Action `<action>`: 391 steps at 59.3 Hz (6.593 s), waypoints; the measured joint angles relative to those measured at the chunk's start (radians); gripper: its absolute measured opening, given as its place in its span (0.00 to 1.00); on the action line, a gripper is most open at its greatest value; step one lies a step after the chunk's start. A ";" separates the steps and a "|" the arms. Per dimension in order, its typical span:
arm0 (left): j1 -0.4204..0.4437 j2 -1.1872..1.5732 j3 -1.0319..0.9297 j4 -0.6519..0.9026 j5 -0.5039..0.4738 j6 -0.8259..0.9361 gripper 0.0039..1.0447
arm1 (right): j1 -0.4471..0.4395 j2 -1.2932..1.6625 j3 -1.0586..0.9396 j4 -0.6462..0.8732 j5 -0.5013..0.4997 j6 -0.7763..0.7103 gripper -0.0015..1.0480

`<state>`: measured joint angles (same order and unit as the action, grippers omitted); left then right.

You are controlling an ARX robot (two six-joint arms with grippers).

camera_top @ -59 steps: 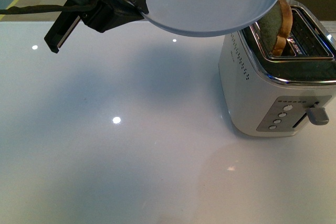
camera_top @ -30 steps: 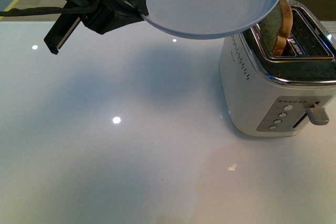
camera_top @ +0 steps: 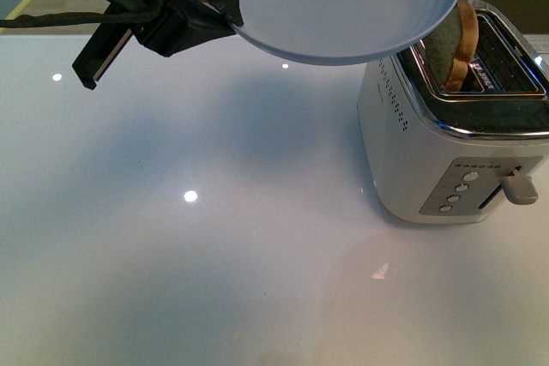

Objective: Left arm holds plate, right arm toasts bread

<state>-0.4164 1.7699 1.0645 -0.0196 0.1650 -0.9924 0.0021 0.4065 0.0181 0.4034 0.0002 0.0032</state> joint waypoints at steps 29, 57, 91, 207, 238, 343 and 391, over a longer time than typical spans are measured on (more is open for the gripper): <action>-0.002 0.000 -0.002 0.000 0.000 0.000 0.02 | 0.000 -0.174 0.000 -0.170 0.000 0.000 0.02; -0.003 0.000 -0.004 0.000 -0.003 0.000 0.02 | 0.000 -0.397 0.000 -0.400 0.000 0.000 0.02; -0.005 0.001 -0.005 0.000 -0.005 0.000 0.02 | 0.000 -0.400 0.000 -0.402 0.000 0.000 0.77; 0.764 0.627 0.136 0.248 0.229 0.428 0.02 | 0.000 -0.401 0.000 -0.402 0.000 0.000 0.92; 0.782 0.705 0.186 0.219 0.237 0.452 0.02 | 0.000 -0.401 0.000 -0.402 0.000 0.000 0.92; 0.639 -0.299 -0.525 0.445 0.259 0.341 0.93 | 0.000 -0.401 0.000 -0.402 0.000 0.000 0.92; 0.402 -0.412 -0.843 1.156 -0.167 0.914 0.46 | 0.000 -0.402 0.000 -0.402 0.000 0.000 0.92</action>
<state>-0.0147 1.3579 0.2218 1.1366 -0.0025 -0.0784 0.0021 0.0048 0.0181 0.0013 -0.0002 0.0029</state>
